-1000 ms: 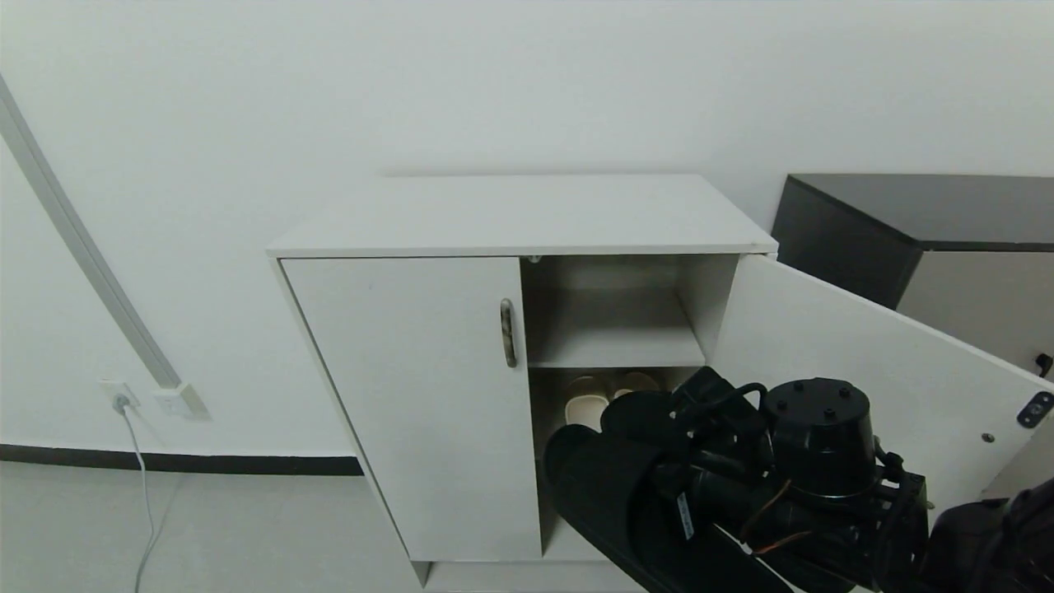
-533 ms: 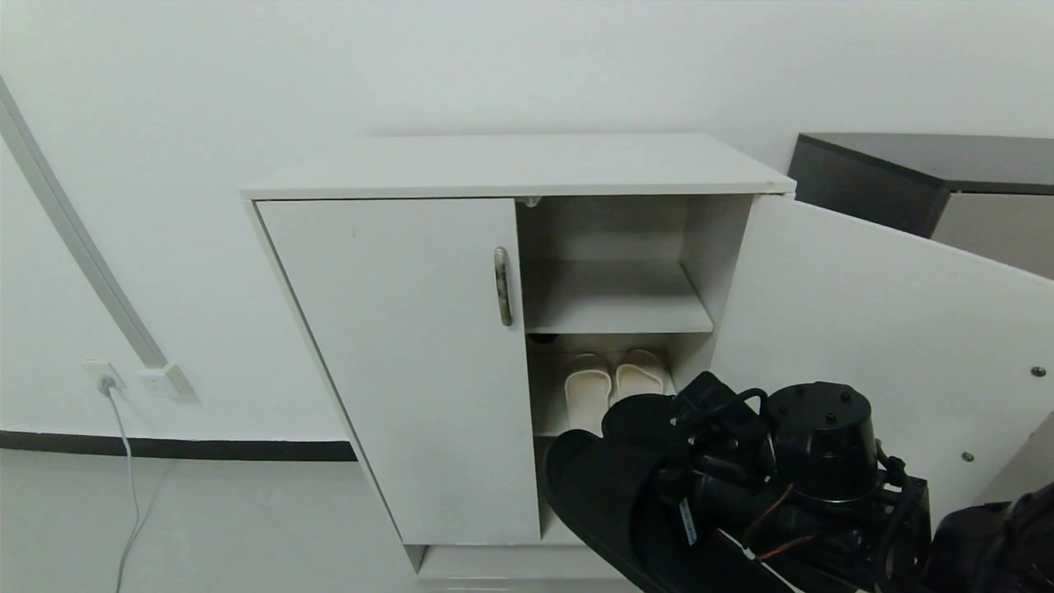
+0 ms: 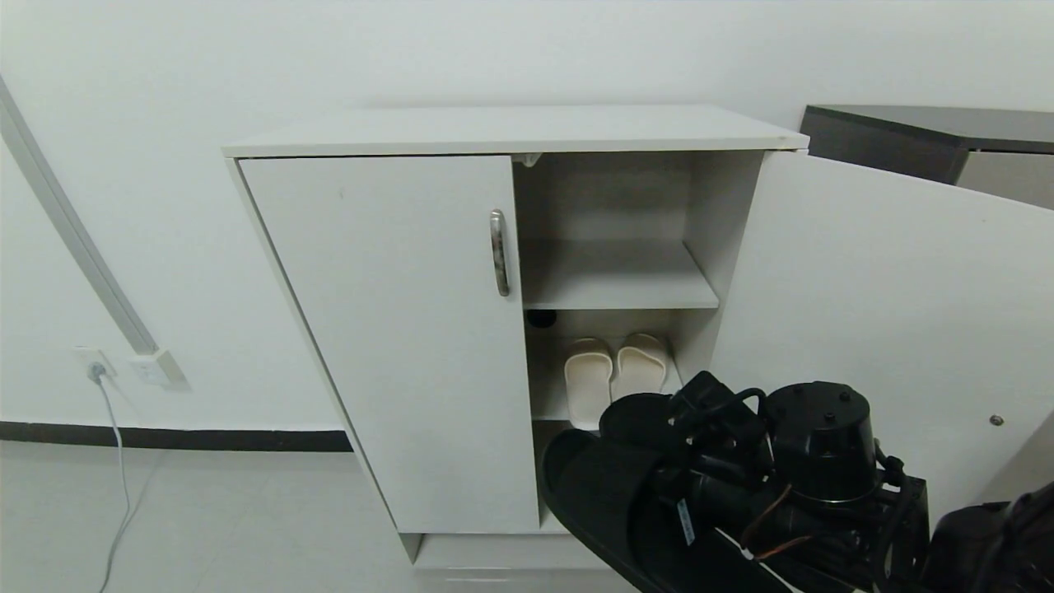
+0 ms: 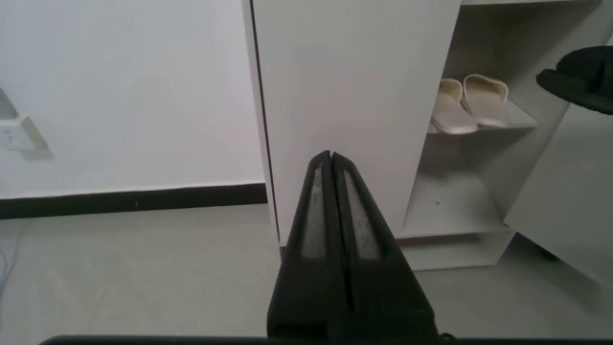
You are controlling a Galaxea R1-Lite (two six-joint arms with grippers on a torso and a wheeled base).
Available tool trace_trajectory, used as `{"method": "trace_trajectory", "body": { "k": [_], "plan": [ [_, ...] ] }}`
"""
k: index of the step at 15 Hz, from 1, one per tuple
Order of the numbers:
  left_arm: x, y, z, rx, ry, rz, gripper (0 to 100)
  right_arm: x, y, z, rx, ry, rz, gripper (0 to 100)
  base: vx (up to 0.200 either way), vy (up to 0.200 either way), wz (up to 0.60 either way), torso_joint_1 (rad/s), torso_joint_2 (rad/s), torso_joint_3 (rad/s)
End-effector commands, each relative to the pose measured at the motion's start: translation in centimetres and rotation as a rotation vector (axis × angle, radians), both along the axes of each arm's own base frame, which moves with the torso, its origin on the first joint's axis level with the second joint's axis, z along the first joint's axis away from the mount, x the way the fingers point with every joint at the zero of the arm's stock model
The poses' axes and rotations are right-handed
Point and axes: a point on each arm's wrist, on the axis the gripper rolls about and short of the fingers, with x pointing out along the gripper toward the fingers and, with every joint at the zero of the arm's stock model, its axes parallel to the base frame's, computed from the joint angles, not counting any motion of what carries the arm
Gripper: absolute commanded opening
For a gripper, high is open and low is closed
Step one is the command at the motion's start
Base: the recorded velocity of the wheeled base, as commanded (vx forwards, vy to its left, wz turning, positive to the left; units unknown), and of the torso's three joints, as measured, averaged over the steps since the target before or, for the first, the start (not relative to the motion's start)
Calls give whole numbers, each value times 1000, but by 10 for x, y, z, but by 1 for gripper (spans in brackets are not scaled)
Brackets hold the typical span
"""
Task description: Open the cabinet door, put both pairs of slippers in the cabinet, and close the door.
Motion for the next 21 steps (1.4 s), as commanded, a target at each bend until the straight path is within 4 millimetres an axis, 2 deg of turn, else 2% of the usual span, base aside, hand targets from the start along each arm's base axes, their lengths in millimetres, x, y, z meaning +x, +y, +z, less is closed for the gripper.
{"method": "trace_trajectory", "body": {
  "k": [1, 9, 12, 21],
  "plan": [
    [0, 0, 0, 0, -1, 0, 0, 0, 1, -1, -2, 2, 1, 0, 0, 0, 0, 0, 0, 0],
    [0, 0, 0, 0, 1, -1, 0, 0, 0, 0, 0, 1, 3, 0, 0, 0, 0, -1, 48, 43],
    [0, 0, 0, 0, -1, -1, 0, 0, 0, -1, -1, 2, 3, 0, 0, 200, 0, -4, 7, 5],
    [0, 0, 0, 0, -1, -1, 0, -3, 3, -2, -6, 6, 18, 0, 0, 0, -67, 1, 0, 0]
  ]
}}
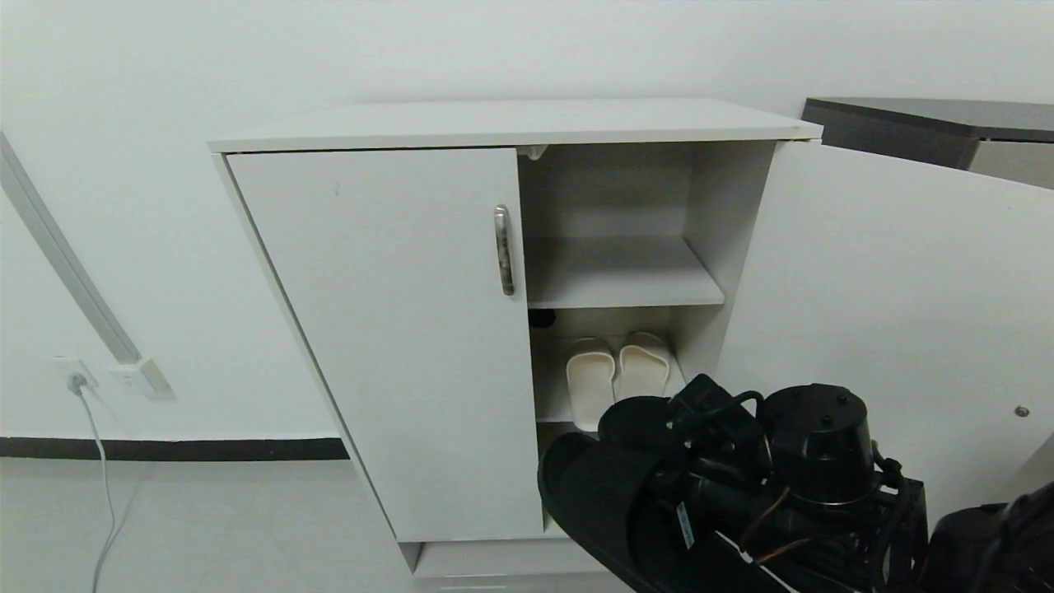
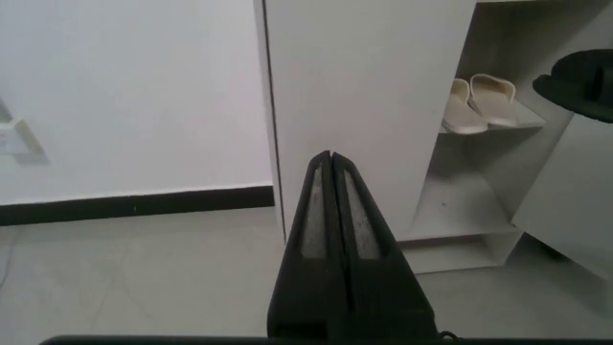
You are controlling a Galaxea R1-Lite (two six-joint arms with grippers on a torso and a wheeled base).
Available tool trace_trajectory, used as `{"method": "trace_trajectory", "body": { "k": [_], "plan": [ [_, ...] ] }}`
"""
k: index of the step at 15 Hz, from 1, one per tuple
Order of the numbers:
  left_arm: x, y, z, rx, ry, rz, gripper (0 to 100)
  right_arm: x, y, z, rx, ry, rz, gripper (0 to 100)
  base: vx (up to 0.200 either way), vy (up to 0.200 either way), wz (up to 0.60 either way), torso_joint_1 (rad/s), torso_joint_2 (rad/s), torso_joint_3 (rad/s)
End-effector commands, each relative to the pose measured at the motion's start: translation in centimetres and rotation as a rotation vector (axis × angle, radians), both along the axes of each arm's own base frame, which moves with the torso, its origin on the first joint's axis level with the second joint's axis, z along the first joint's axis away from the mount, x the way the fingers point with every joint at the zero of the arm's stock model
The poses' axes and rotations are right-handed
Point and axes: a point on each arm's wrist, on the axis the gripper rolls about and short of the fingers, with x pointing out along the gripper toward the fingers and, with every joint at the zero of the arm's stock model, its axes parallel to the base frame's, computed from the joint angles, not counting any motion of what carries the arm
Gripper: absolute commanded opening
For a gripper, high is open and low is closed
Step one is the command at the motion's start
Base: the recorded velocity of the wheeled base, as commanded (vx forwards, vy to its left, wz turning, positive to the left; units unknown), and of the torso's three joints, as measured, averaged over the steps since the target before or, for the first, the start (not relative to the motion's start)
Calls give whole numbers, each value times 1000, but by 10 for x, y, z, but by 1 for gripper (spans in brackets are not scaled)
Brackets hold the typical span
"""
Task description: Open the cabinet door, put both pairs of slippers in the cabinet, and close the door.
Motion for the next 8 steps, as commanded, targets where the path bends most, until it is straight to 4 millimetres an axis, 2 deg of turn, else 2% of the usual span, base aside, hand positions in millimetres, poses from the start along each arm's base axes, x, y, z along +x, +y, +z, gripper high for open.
{"method": "trace_trajectory", "body": {
  "k": [1, 5, 8],
  "plan": [
    [0, 0, 0, 0, 0, 0, 0, -1, 1, 0, 0, -1, 6, 0, 0, 0, 0, 0, 0, 0],
    [0, 0, 0, 0, 0, 0, 0, -1, 1, 0, -1, -3, 4, 0, 0, 0, 0, 0, 0, 0],
    [0, 0, 0, 0, 0, 1, 0, 4, 5, 9, 26, -42, -34, 0, 0, 0, 0, 0, 0, 0]
  ]
}}
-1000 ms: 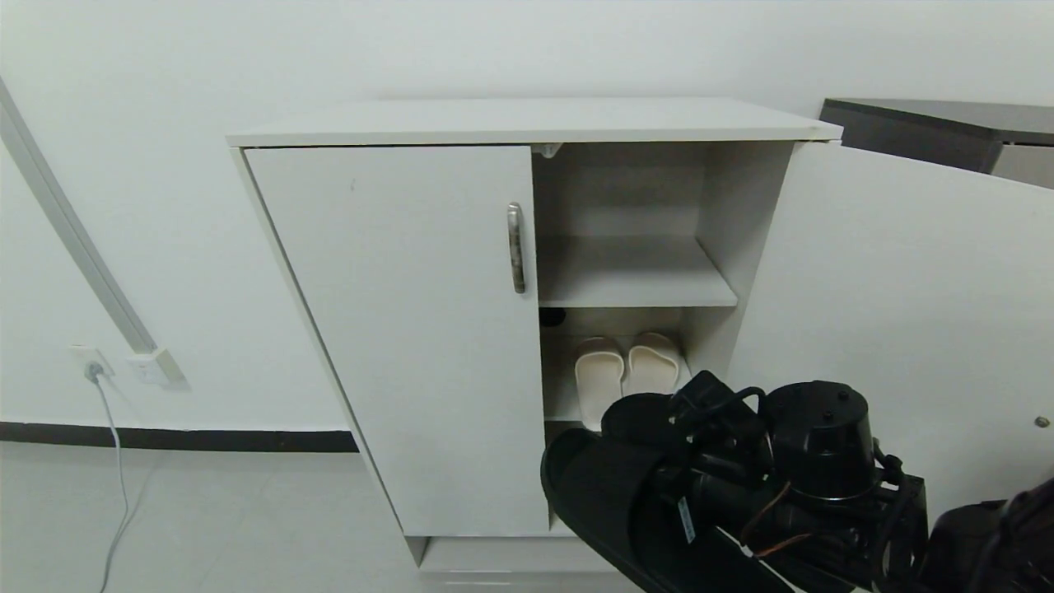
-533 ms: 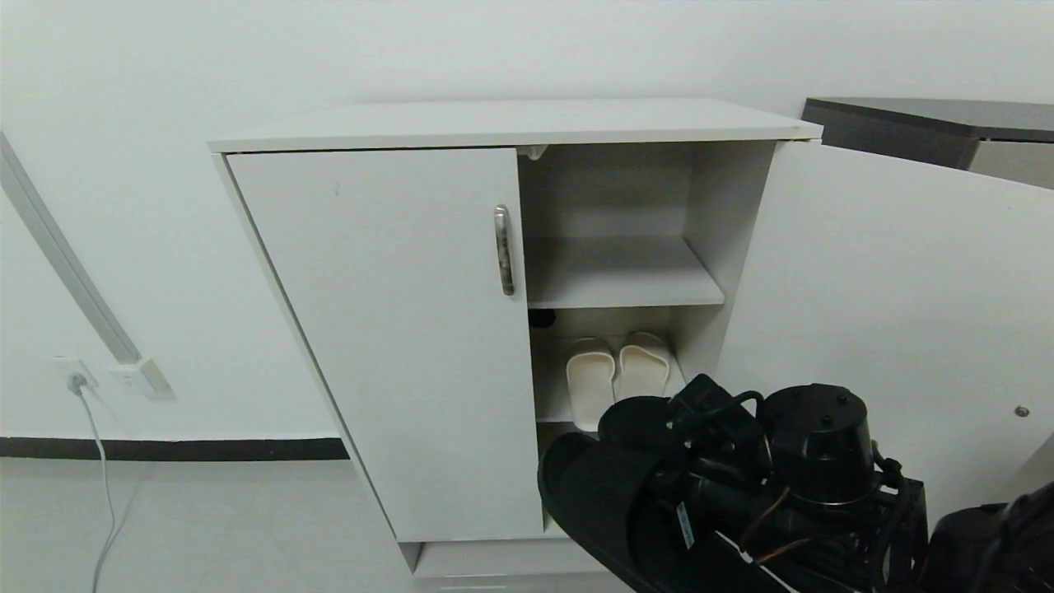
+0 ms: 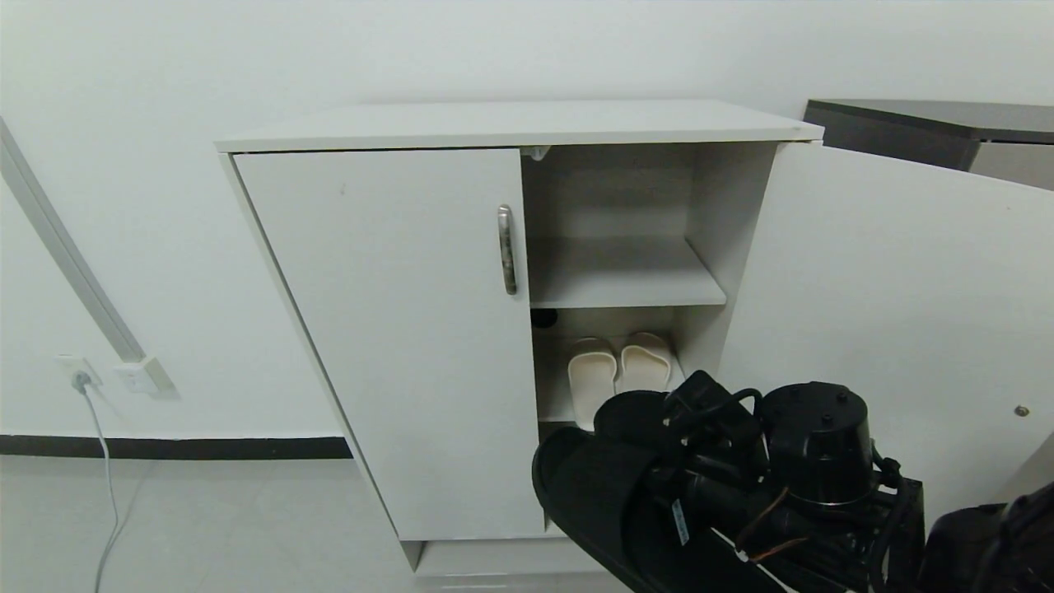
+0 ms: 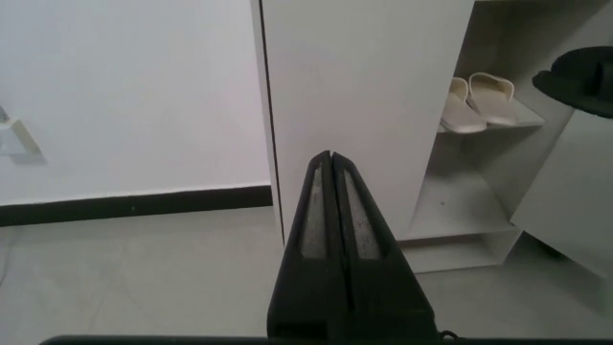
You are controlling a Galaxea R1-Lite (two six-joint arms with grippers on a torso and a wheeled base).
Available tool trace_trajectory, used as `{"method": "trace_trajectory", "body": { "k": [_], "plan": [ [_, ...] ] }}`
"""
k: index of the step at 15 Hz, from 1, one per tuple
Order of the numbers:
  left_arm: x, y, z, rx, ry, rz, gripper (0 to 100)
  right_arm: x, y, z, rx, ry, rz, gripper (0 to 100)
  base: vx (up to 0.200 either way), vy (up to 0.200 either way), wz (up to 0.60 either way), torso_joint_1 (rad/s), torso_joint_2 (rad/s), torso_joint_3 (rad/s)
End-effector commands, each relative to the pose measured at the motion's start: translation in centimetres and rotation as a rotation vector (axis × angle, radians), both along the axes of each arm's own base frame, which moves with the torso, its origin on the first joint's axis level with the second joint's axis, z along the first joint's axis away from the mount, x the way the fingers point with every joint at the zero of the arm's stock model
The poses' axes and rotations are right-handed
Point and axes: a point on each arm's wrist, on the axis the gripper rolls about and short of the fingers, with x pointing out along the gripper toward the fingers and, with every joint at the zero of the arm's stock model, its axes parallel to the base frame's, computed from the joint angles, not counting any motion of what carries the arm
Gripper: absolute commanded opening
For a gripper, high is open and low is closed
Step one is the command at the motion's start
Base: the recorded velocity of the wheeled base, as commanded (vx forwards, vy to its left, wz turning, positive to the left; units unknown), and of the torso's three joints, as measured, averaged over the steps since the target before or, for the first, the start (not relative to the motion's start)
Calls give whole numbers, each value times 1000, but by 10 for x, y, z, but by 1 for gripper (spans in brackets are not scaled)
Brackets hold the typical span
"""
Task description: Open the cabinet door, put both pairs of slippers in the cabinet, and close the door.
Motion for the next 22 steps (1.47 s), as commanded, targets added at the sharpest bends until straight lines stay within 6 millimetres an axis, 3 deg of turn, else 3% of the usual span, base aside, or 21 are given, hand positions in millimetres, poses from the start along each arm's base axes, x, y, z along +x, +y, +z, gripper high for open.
{"method": "trace_trajectory", "body": {
  "k": [1, 6, 8, 10, 11, 12, 18, 22],
  "plan": [
    [0, 0, 0, 0, 0, 1, 0, 4, 5, 5, 10, -23, -42, 0, 0, 0, 0, 0, 0, 0],
    [0, 0, 0, 1, 1, -1, 0, -13, 57, 15, 53, 37, -340, 0, 0, 0, 0, 0, 0, 0],
    [0, 0, 0, 0, 0, -1, 0, -3, 69, 32, 71, 68, -486, 0, 0, 0, 0, 0, 0, 0],
    [0, 0, 0, 0, 0, -1, 0, -1, 72, 34, 60, 75, -529, 0, 0, 0, 0, 0, 0, 0],
    [0, 0, 0, 1, 0, -1, 0, 15, 87, 41, 94, 57, -650, 0, 0, 0, 0, 0, 0, 0],
    [0, 0, 0, 0, 0, -1, 0, 23, 91, 43, 100, 26, -700, 0, 0, 0, 0, 0, 0, 0],
    [0, 0, 0, 0, 0, -1, 0, 48, 76, 77, 94, -106, -739, 0, 0, 0, 0, 0, 0, 0],
    [0, 0, 0, 1, 0, 1, 0, 53, 73, 77, 81, -119, -732, 0, 0, 0, 0, 0, 0, 0]
  ]
}}
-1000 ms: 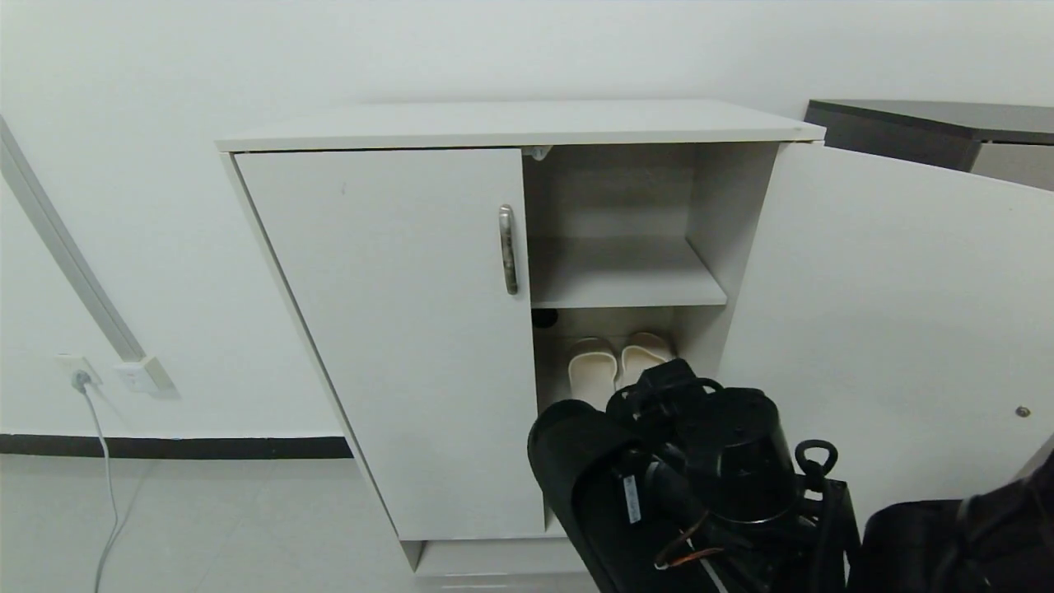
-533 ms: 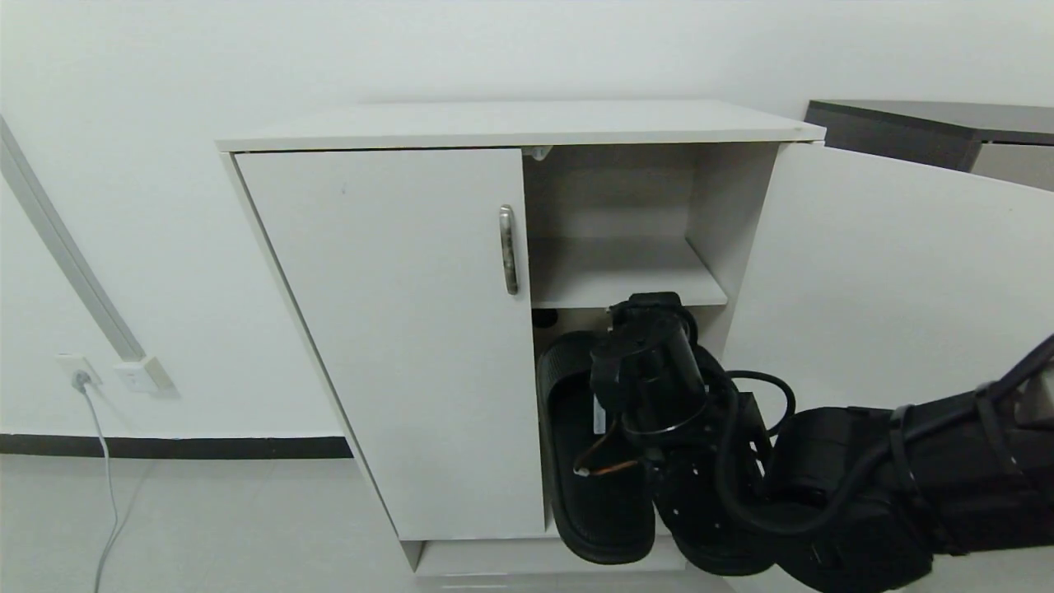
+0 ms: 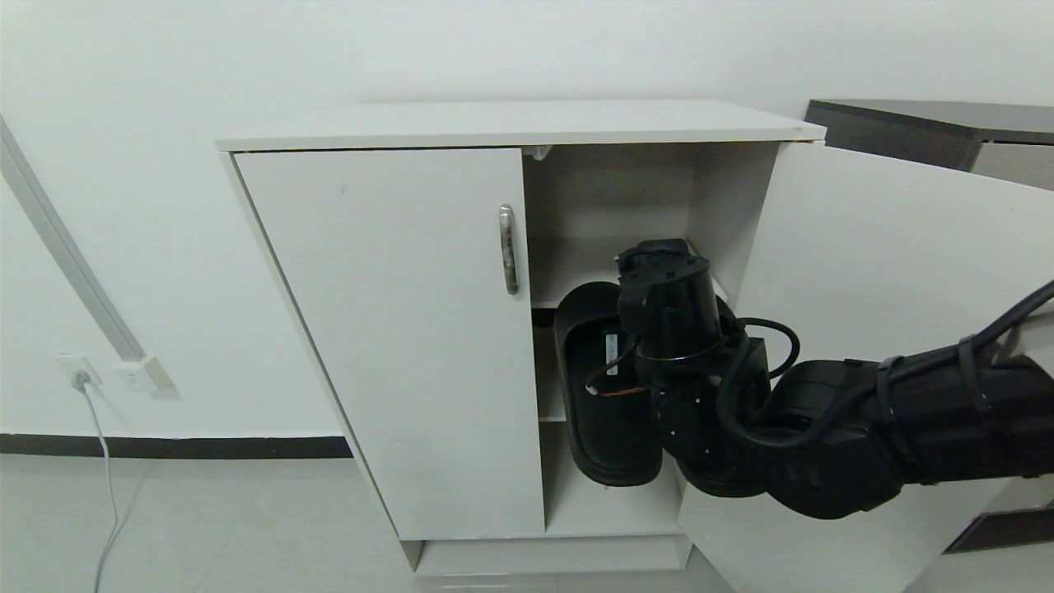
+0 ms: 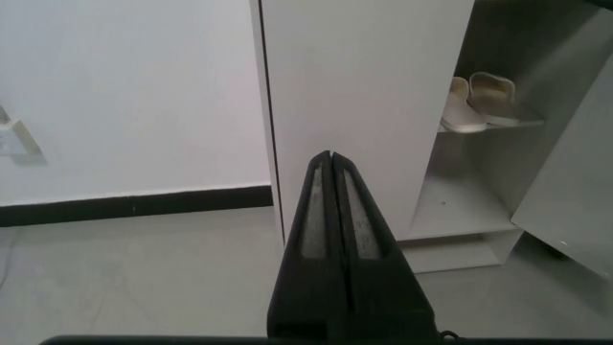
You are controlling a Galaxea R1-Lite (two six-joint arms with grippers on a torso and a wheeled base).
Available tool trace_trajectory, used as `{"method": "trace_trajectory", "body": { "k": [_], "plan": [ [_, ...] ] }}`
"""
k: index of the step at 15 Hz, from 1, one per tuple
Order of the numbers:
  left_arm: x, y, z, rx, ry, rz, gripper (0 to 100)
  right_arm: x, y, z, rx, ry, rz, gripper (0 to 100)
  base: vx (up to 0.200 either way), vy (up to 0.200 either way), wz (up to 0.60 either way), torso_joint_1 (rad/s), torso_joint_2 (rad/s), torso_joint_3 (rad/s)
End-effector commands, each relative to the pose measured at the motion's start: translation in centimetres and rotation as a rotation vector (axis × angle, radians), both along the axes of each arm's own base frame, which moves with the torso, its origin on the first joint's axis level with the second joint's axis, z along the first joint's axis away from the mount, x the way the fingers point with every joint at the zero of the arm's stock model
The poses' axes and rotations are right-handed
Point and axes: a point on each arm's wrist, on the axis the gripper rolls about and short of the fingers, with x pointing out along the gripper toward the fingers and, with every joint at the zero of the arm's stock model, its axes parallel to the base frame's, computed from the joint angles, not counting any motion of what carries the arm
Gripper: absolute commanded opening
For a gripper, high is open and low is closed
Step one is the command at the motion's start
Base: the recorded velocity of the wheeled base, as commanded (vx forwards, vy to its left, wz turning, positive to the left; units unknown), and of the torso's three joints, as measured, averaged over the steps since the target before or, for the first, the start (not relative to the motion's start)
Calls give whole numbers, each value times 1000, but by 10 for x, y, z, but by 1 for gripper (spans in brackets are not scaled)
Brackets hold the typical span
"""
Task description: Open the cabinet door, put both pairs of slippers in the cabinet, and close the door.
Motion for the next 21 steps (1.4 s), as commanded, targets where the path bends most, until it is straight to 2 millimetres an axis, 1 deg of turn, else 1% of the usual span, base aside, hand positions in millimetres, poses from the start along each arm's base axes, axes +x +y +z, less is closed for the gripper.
{"method": "trace_trajectory", "body": {
  "k": [1, 3, 6, 16, 21],
  "plan": [
    [0, 0, 0, 0, 0, 0, 0, 1, -2, 0, -1, 7, 11, 0, 0, 0, 0, 0, 0, 0],
    [0, 0, 0, 0, 0, 0, 0, 2, -5, 1, 4, 23, 46, 0, 0, 0, 0, 0, 0, 0],
    [0, 0, 0, -1, 1, 0, 0, 4, -6, 0, 1, 27, 42, 0, 0, 0, 0, 0, 0, 0],
    [0, 0, 0, 0, 0, -2, 0, 6, -7, 1, -3, 29, 46, 0, 200, 0, 0, 1, 3, 4],
    [0, 0, 0, -1, 0, -2, 0, 7, -5, 0, -40, 26, 54, 0, 0, 0, 0, 0, 0, 0]
  ]
}}
